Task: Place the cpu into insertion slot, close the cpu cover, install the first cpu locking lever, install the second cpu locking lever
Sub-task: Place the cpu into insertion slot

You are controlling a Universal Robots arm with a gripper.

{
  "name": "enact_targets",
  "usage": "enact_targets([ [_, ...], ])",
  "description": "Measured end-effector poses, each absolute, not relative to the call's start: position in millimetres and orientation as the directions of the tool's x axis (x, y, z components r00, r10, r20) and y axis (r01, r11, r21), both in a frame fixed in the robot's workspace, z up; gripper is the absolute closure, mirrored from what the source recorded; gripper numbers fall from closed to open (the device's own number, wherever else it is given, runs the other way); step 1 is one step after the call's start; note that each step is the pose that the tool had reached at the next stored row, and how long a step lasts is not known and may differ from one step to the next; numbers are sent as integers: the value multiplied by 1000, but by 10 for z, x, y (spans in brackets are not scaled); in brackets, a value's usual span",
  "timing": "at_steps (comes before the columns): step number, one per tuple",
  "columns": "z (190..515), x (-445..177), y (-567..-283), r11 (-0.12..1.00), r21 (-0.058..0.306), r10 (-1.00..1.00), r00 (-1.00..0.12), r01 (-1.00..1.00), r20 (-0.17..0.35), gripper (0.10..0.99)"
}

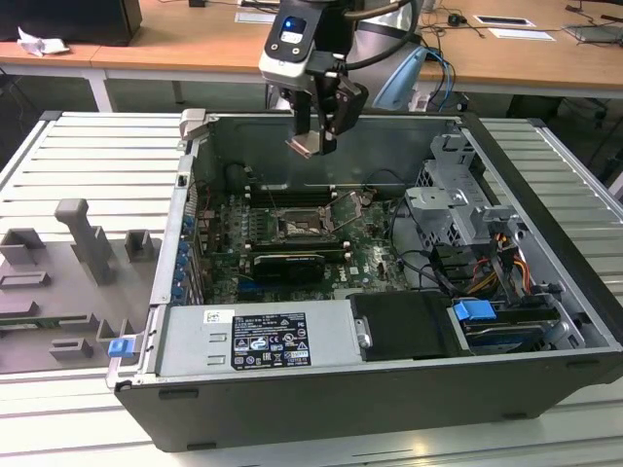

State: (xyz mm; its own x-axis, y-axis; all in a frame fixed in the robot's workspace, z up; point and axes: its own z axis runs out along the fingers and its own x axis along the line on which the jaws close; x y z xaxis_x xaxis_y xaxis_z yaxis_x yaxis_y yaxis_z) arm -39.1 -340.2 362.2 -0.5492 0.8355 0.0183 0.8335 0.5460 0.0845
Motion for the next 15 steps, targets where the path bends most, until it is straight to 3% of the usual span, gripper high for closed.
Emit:
enact_targets([
  [15,3604,-391,-3402,442,84,896,-444,893,18,557],
])
